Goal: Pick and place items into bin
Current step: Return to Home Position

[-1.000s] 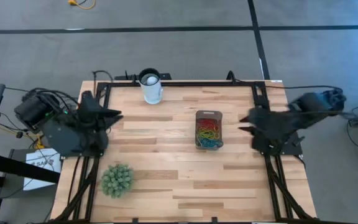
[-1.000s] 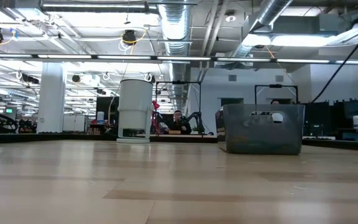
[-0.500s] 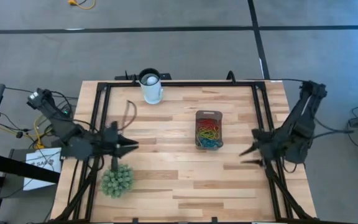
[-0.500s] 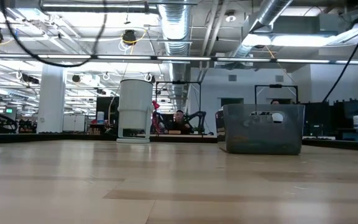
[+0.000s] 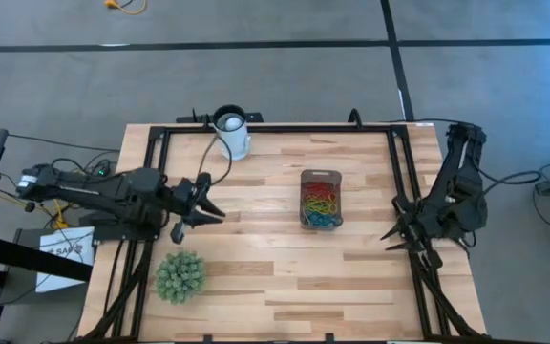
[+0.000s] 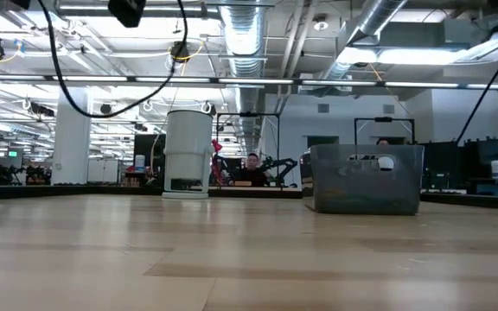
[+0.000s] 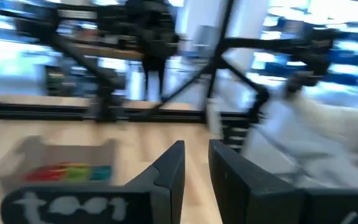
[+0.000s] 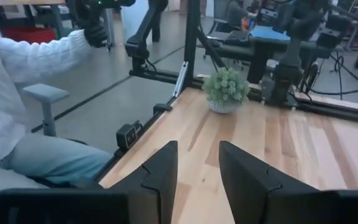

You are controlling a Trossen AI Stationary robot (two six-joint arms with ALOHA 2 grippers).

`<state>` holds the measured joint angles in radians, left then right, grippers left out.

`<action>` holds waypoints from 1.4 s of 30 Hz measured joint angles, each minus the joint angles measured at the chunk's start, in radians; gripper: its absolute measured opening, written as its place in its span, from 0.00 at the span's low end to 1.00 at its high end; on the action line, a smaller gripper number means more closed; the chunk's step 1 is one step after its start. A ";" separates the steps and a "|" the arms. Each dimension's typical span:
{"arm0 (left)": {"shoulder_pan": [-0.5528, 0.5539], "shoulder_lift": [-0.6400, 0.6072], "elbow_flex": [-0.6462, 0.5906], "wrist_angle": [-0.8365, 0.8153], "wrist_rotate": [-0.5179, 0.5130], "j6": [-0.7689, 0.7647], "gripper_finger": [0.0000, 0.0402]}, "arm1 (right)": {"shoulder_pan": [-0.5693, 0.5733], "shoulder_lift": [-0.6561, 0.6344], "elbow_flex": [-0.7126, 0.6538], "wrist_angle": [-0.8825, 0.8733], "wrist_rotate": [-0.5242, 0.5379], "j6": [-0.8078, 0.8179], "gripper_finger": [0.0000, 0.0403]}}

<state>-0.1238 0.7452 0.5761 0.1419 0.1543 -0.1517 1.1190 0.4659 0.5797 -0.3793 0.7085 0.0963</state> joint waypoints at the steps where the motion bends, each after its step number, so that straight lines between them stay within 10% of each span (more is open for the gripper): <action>1: 0.021 -0.006 -0.004 -0.001 0.070 -0.005 0.15 | -0.001 -0.026 -0.021 0.009 -0.001 -0.014 0.28; 5: 0.048 -0.075 -0.007 -0.078 0.155 0.013 0.15 | 0.004 -0.153 -0.120 0.001 0.003 0.004 0.28; 13: -0.050 -0.354 -0.025 -0.262 0.001 0.002 0.15 | 0.018 -0.462 -0.290 0.008 0.101 0.034 0.28; 25: -0.104 -0.680 -0.395 0.016 -0.139 0.091 0.15 | 0.018 -0.456 -0.424 0.332 0.183 -0.080 0.28; 33: -0.104 -0.700 -0.522 0.227 -0.087 0.104 0.15 | -0.011 -0.453 -0.571 0.806 -0.157 -0.489 0.28; 42: -0.104 -0.700 -0.562 0.213 -0.083 0.098 0.15 | -0.173 -0.451 -0.572 0.606 -0.285 -0.250 0.28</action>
<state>-0.2277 0.0452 0.0140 0.3548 0.0709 -0.0540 0.9461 0.0147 0.0078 0.2271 0.4236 -0.1536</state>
